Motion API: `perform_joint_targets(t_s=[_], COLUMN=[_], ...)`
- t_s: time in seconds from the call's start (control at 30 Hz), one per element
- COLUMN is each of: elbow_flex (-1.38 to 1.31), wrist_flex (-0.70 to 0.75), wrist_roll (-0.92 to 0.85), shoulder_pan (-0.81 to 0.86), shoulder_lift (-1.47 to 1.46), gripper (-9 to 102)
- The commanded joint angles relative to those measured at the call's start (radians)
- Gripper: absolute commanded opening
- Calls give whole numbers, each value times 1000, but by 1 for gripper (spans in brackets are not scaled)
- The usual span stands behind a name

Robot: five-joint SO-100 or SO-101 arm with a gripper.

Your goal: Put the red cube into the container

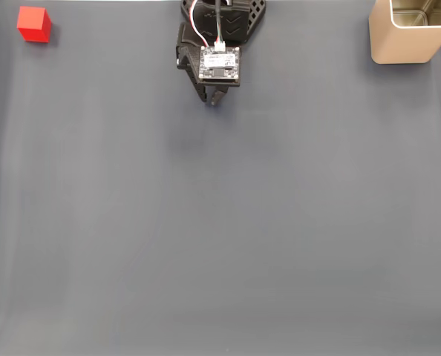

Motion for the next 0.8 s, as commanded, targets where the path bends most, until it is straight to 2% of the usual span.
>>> perform_joint_targets(t_s=[0.0, 0.17, 0.33, 0.47, 0.6, 0.77], elbow_flex=[11, 5, -94, -238, -422, -663], wrist_flex=[-129, -436, -574, -597, -557, -414], wrist_roll=[31, 86, 80, 77, 80, 61], shoulder_pan=[20, 37, 43, 61, 112, 224], shoulder_lift=[67, -11, -138, -278, -437, -630], gripper=[0, 2, 1, 0, 0, 0])
